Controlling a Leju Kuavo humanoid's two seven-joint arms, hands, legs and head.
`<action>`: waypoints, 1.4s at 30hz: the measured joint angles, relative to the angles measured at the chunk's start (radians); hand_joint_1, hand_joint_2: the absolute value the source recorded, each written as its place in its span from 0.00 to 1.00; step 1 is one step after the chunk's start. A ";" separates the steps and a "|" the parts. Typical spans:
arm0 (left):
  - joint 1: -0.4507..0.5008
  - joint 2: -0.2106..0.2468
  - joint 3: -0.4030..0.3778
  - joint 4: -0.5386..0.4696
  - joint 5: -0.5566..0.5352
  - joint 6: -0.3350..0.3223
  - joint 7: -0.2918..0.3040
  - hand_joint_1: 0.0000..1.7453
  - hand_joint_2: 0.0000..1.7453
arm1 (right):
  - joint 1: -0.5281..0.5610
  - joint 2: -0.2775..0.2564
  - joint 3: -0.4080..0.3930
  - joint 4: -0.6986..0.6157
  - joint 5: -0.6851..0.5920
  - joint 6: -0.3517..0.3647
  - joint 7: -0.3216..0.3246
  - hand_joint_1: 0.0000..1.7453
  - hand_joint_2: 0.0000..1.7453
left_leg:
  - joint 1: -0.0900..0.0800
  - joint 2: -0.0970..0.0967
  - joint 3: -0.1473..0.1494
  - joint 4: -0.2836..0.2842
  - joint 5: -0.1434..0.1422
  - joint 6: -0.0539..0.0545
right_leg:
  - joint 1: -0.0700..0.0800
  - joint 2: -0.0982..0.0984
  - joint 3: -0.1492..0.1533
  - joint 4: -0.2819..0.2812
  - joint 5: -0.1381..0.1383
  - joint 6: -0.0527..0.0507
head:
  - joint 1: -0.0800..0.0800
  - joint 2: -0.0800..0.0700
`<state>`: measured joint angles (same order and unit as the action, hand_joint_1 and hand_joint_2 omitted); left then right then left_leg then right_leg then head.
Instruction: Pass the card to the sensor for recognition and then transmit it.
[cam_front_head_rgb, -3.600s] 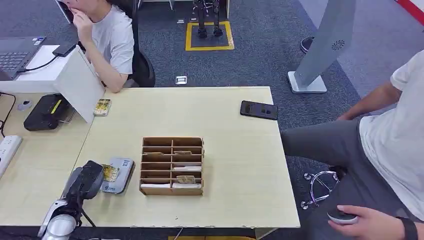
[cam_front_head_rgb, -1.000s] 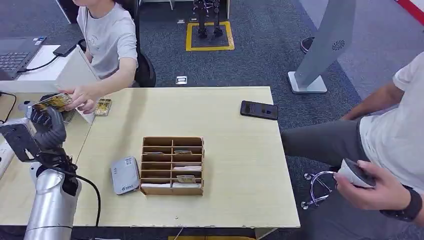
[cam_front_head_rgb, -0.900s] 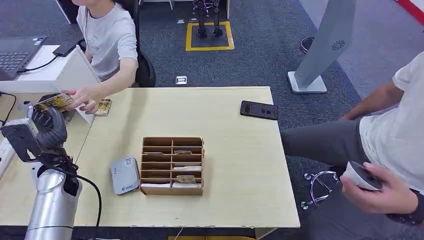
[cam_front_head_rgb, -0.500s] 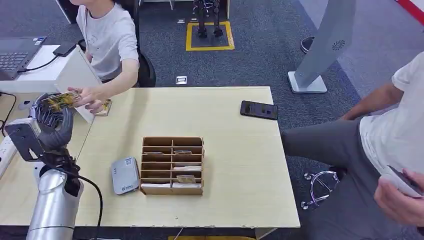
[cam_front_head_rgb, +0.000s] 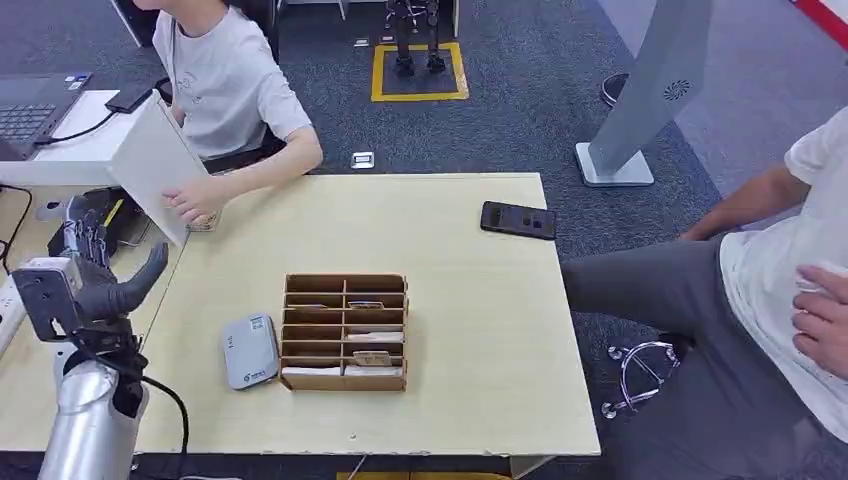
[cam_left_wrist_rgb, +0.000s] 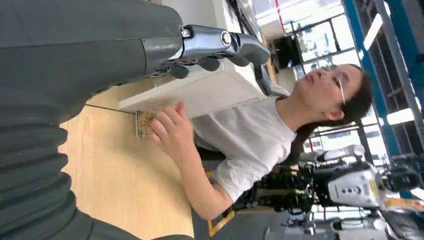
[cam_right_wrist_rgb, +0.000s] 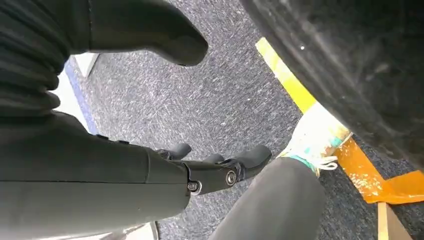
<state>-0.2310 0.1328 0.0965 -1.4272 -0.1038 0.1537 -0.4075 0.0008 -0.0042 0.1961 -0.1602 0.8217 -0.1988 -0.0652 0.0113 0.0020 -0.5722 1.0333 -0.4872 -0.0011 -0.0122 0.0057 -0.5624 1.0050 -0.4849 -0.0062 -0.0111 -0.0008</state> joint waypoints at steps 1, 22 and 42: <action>0.024 0.000 -0.008 -0.027 -0.018 -0.014 -0.015 0.00 1.00 | 0.001 0.000 -0.001 0.000 -0.003 0.000 -0.002 0.00 1.00 | 0.000 0.000 0.000 0.000 0.000 0.000 | 0.000 0.000 0.000 0.000 0.000 0.000 | 0.000 0.000; 0.147 0.181 -0.652 -0.231 -1.209 0.364 0.072 0.00 1.00 | -0.006 -0.003 -0.008 0.000 0.028 0.026 -0.018 0.00 1.00 | 0.000 -0.001 0.000 0.000 0.000 0.000 | 0.000 -0.001 0.000 0.000 0.000 0.000 | 0.001 0.000; -0.060 0.112 -0.813 0.050 -1.261 0.357 0.300 0.00 1.00 | -0.020 -0.002 -0.007 -0.004 0.058 0.037 -0.001 0.00 1.00 | 0.000 -0.001 0.000 0.000 0.000 0.001 | 0.000 -0.001 0.000 0.000 0.001 0.001 | 0.001 0.000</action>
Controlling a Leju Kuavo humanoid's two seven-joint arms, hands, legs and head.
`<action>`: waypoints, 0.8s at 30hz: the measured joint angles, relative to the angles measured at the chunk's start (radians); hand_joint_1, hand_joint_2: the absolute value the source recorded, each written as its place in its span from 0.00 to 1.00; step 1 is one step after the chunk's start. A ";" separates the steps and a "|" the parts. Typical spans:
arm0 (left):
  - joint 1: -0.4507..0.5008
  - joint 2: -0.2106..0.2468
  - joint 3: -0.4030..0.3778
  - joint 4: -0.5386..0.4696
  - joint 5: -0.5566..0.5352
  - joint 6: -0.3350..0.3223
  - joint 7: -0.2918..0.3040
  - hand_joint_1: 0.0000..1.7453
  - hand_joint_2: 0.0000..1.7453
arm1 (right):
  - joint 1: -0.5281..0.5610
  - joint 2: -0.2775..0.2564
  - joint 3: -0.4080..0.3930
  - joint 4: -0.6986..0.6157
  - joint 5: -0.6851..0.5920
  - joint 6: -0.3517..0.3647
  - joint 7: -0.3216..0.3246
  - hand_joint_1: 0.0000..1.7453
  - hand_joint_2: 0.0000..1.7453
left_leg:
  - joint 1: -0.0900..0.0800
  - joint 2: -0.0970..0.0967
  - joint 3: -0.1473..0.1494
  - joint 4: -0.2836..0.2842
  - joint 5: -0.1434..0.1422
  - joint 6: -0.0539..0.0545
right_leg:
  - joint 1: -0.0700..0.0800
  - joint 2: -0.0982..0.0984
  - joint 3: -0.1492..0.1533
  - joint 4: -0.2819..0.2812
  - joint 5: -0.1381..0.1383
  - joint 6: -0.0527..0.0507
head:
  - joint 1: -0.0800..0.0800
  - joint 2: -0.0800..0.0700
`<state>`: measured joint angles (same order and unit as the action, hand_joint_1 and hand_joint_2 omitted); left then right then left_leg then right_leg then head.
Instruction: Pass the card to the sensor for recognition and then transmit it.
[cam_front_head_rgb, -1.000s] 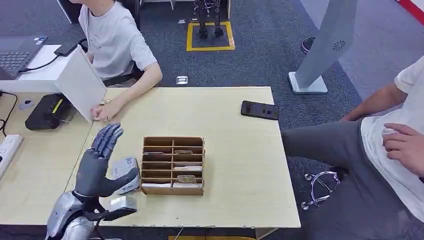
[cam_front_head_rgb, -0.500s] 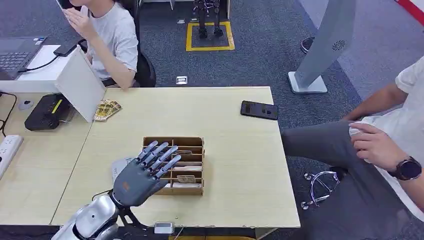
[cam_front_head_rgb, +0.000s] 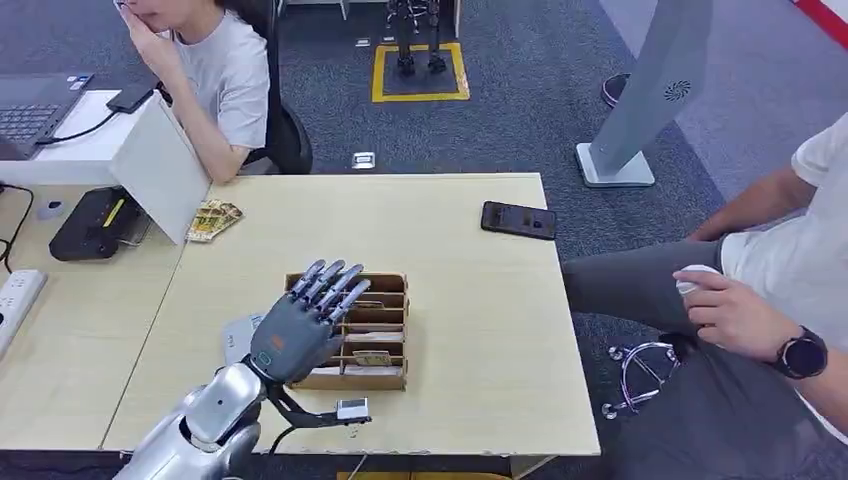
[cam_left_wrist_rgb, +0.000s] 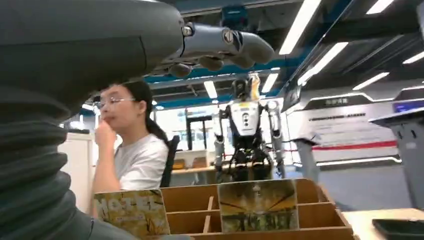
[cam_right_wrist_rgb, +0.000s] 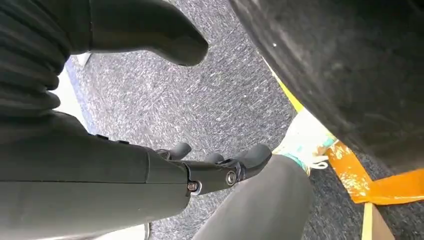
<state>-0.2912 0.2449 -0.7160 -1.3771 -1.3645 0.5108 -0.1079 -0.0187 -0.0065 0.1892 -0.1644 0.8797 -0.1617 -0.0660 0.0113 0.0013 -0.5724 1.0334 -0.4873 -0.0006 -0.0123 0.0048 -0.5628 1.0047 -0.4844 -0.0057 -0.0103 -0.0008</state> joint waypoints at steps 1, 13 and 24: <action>-0.007 -0.006 0.000 0.017 0.002 -0.008 0.005 0.00 1.00 | 0.000 0.000 0.000 0.000 0.001 0.000 0.000 0.00 1.00 | 0.000 0.000 0.000 0.000 0.000 0.000 | 0.000 0.000 0.000 0.000 0.000 0.000 | 0.000 0.000; -0.035 -0.024 0.020 0.134 0.050 -0.030 0.006 0.00 1.00 | 0.002 0.000 0.000 0.000 0.011 0.000 0.000 0.00 1.00 | 0.000 0.000 0.000 0.000 0.000 0.000 | 0.000 0.000 0.000 0.000 0.000 0.000 | 0.000 0.000; -0.037 -0.029 0.036 0.147 0.053 -0.032 0.006 0.00 1.00 | 0.002 0.000 0.000 0.000 0.012 -0.001 0.000 0.00 1.00 | 0.000 0.000 0.000 0.000 0.002 0.000 | 0.000 0.000 0.001 0.000 0.001 0.000 | 0.000 0.000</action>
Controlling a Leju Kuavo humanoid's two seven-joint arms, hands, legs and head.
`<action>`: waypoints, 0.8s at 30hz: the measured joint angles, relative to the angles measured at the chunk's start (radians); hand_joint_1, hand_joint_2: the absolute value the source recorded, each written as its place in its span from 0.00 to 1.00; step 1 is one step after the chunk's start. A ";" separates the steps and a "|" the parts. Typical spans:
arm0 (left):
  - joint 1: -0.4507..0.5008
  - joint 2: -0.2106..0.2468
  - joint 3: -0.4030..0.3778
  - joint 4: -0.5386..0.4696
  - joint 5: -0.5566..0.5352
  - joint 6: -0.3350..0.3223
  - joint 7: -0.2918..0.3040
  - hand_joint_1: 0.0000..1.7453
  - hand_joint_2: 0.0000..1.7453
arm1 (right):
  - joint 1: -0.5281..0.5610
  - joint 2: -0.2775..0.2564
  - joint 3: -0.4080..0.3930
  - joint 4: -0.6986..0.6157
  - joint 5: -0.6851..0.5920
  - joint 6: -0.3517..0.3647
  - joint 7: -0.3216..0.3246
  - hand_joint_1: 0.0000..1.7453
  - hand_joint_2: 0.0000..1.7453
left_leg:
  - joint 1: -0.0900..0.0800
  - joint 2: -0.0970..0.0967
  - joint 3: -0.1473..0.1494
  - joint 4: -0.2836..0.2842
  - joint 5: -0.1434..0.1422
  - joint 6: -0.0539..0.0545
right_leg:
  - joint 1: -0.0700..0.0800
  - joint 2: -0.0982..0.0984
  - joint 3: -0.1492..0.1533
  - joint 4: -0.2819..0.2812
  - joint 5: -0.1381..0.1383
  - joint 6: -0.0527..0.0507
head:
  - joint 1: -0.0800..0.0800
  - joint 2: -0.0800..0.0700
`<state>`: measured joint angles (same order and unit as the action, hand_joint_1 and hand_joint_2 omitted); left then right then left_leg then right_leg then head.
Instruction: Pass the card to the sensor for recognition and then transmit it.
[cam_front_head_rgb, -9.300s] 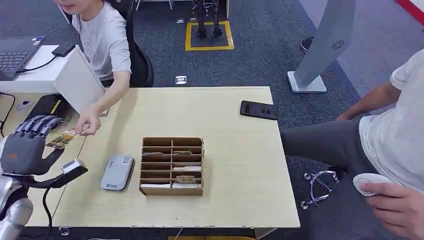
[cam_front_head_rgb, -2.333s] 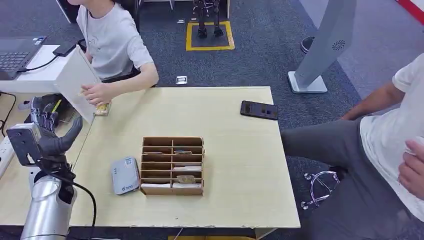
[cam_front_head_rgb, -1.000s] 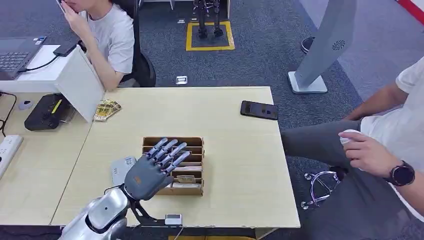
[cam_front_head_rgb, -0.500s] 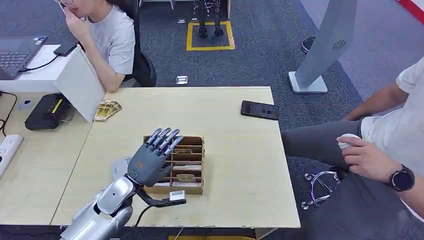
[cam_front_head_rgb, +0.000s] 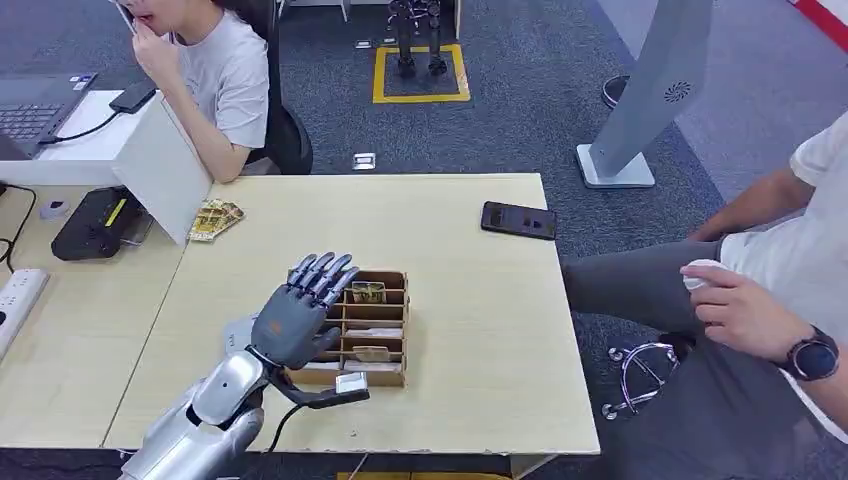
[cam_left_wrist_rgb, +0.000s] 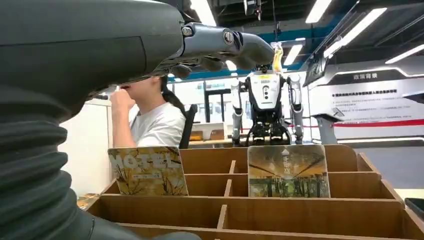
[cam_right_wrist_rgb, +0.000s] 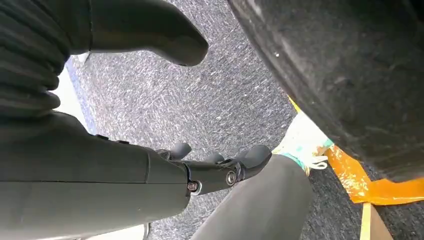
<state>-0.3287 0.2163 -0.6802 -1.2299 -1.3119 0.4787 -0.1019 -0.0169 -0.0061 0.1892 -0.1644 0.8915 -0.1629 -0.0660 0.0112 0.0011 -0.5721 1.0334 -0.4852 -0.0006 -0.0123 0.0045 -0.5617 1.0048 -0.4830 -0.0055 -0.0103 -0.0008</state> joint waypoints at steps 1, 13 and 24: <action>0.000 0.000 0.001 0.000 0.000 0.000 0.000 0.00 1.00 | 0.000 0.000 0.000 0.000 0.000 0.000 0.000 0.00 1.00 | 0.000 0.000 0.000 0.000 0.000 0.000 | 0.000 0.000 0.000 0.000 0.000 0.000 | 0.000 0.000; 0.000 -0.001 0.030 0.002 0.044 0.004 -0.024 0.00 1.00 | 0.000 0.000 0.000 0.000 0.000 0.002 0.000 0.00 1.00 | 0.000 0.000 0.000 0.000 0.000 -0.001 | 0.000 0.000 0.000 0.000 0.000 0.000 | 0.000 0.000; 0.000 -0.001 0.043 0.002 0.047 0.004 -0.026 0.00 1.00 | 0.000 0.000 0.000 0.000 0.000 0.002 0.000 0.00 1.00 | 0.000 0.000 0.000 0.000 0.000 -0.001 | 0.000 0.000 0.000 0.000 0.000 0.000 | 0.000 0.000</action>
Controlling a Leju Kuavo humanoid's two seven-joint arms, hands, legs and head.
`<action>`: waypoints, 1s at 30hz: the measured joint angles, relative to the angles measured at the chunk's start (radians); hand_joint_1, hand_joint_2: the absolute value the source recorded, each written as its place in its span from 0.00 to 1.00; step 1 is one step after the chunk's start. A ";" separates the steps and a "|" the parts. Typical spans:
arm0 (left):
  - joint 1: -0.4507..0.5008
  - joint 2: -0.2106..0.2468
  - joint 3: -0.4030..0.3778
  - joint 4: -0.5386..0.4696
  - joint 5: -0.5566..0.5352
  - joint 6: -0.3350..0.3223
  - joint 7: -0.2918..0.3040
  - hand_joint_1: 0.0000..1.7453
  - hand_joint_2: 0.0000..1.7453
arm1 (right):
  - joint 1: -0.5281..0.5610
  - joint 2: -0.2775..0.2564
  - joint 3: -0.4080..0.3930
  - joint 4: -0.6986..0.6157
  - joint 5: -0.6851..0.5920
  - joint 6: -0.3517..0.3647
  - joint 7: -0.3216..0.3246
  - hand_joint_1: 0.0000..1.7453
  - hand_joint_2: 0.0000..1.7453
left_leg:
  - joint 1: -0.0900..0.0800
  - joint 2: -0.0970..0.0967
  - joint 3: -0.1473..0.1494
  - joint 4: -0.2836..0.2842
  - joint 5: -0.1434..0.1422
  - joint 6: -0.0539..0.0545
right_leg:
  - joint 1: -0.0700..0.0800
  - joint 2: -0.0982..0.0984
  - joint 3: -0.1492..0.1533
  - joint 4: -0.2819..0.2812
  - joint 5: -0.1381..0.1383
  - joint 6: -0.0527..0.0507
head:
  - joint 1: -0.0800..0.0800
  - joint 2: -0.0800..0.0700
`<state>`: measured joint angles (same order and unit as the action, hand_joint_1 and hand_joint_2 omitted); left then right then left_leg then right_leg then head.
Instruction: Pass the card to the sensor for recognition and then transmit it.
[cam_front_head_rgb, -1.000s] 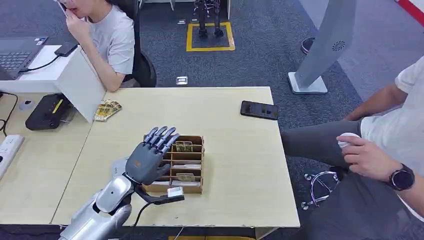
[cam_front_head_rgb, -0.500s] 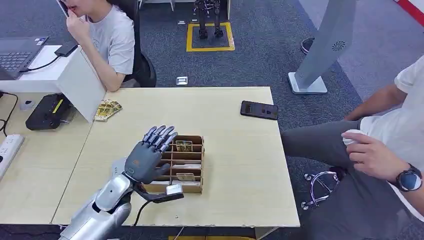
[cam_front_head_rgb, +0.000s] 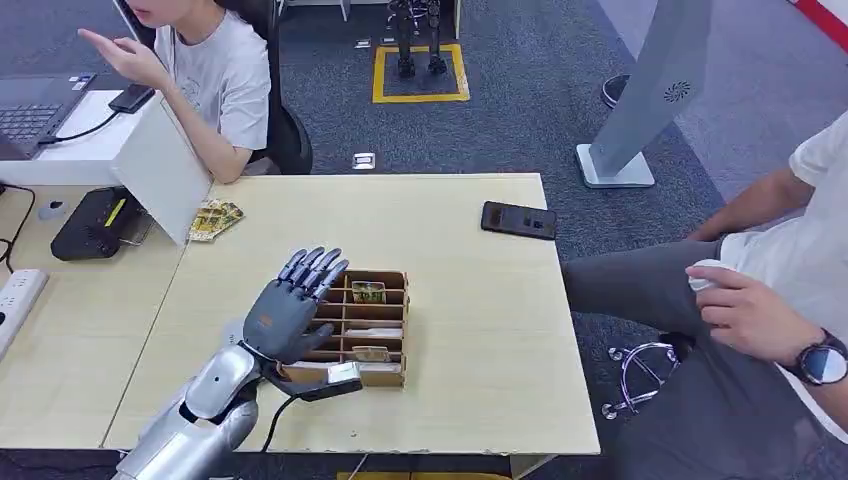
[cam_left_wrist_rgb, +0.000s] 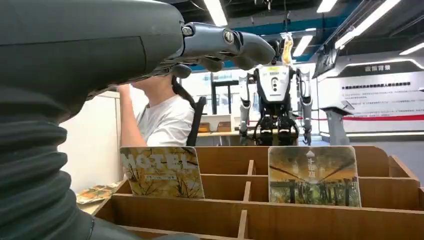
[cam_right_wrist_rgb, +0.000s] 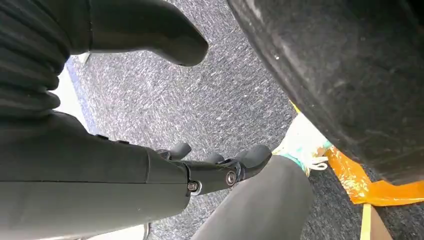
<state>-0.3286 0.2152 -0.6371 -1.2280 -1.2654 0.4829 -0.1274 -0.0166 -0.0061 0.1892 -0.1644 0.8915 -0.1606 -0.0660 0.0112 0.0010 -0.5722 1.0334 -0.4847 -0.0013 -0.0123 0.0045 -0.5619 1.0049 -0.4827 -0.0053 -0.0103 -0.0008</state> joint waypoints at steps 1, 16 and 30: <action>0.000 0.000 0.000 0.000 0.000 0.000 0.000 0.00 1.00 | 0.000 0.000 0.000 0.000 0.000 0.000 0.000 0.00 1.00 | 0.000 0.000 0.000 0.000 0.000 0.000 | 0.000 0.000 0.000 0.000 0.000 0.000 | 0.000 0.000; 0.000 0.002 0.005 -0.004 0.013 -0.005 -0.008 0.00 1.00 | 0.000 0.000 0.000 0.000 0.002 0.000 0.000 0.00 1.00 | 0.000 0.000 0.000 0.000 0.000 0.000 | 0.000 0.000 0.000 0.000 0.000 0.000 | 0.000 0.000; 0.004 0.010 0.021 -0.020 0.069 -0.034 -0.039 0.00 1.00 | 0.000 0.001 0.000 0.000 0.006 0.000 0.000 0.00 1.00 | 0.000 0.000 0.000 0.000 0.000 0.000 | 0.000 0.000 0.000 0.000 0.000 0.000 | 0.000 0.000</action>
<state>-0.3248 0.2251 -0.6157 -1.2482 -1.1966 0.4490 -0.1667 -0.0162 -0.0053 0.1892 -0.1644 0.8976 -0.1606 -0.0660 0.0113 0.0010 -0.5726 1.0334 -0.4847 -0.0013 -0.0123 0.0046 -0.5622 1.0049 -0.4827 -0.0053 -0.0103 -0.0008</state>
